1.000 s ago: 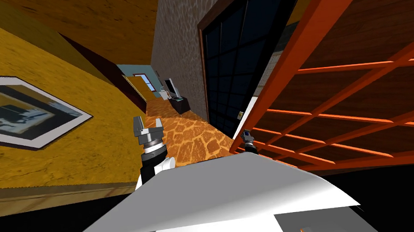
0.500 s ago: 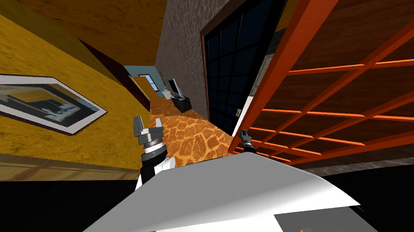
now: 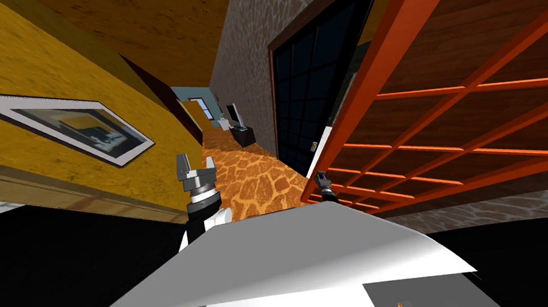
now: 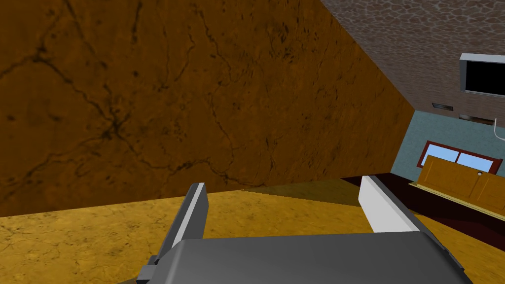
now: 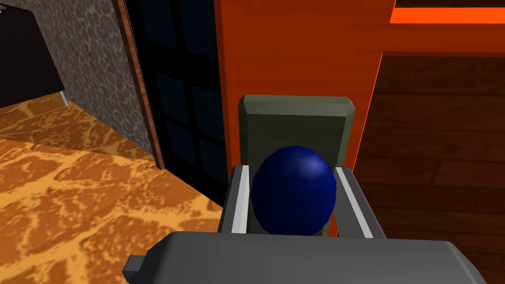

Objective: Pull the door open

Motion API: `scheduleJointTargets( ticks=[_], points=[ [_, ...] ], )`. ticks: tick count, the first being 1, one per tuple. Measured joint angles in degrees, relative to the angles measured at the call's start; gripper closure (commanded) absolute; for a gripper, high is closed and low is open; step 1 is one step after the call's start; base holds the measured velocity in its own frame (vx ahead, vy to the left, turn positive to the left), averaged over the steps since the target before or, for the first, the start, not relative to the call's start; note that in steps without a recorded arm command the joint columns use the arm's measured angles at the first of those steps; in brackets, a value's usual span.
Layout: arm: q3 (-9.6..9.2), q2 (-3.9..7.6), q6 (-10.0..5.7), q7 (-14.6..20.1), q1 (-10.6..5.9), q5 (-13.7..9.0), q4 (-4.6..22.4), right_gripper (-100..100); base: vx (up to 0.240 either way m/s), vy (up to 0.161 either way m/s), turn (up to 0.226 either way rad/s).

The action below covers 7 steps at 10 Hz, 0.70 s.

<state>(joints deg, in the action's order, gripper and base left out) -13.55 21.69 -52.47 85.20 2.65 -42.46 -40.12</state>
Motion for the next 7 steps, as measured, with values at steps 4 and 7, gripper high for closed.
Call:
scheduleJointTargets(
  ticks=[4, 7],
  points=[
    [-2.86, 1.13, -0.35, 1.7, 1.05, 1.5, -1.5, 100, -0.197, -0.005, 0.045],
    [-4.37, 1.62, -0.58, 2.6, 1.7, 2.2, -2.2, 100, -0.136, -0.011, 0.042]
  ],
)
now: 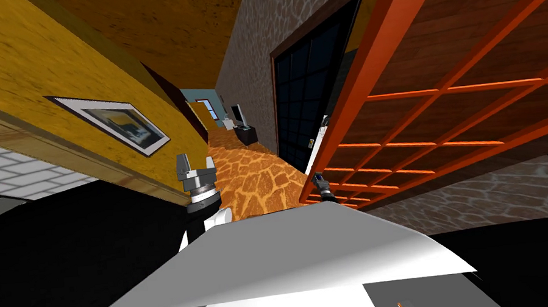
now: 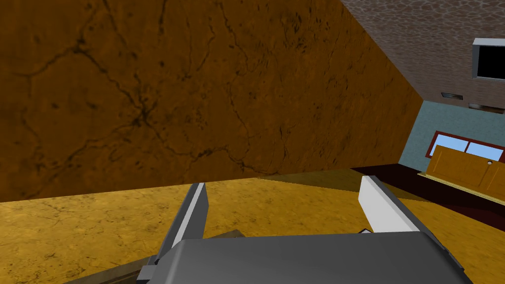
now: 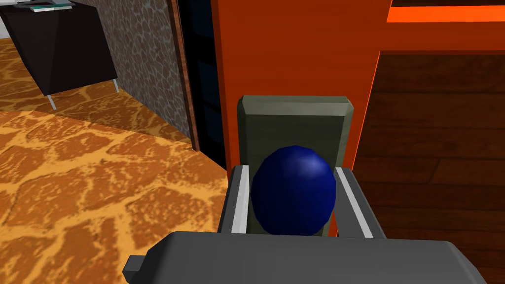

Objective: Pull the door open

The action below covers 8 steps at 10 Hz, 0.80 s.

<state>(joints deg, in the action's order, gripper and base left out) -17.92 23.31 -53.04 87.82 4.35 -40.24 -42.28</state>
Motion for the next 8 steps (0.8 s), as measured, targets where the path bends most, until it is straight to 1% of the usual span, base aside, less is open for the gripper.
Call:
scheduleJointTargets(
  ticks=[1, 3, 4, 5, 7, 8],
  points=[
    [-0.43, 0.21, -0.16, 0.3, 0.2, 0.2, 0.0, 100, -0.193, -0.028, 0.083],
    [-1.55, 1.25, -0.76, 1.3, 0.8, 0.8, -1.0, 100, -0.209, -0.023, 0.068],
    [-2.32, 1.67, -1.23, 1.9, 0.79, 1.2, -0.9, 100, -0.203, -0.051, 0.089],
    [-3.16, 2.17, -1.62, 2.6, 1.35, 1.6, -1.3, 100, -0.204, -0.046, 0.072],
    [-4.88, 3.02, -2.82, 4.1, 1.82, 2.5, -1.1, 100, -0.213, -0.017, 0.065],
    [-5.49, 3.57, -3.09, 4.6, 2.2, 2.8, -1.5, 100, -0.184, -0.007, 0.041]
  ],
)
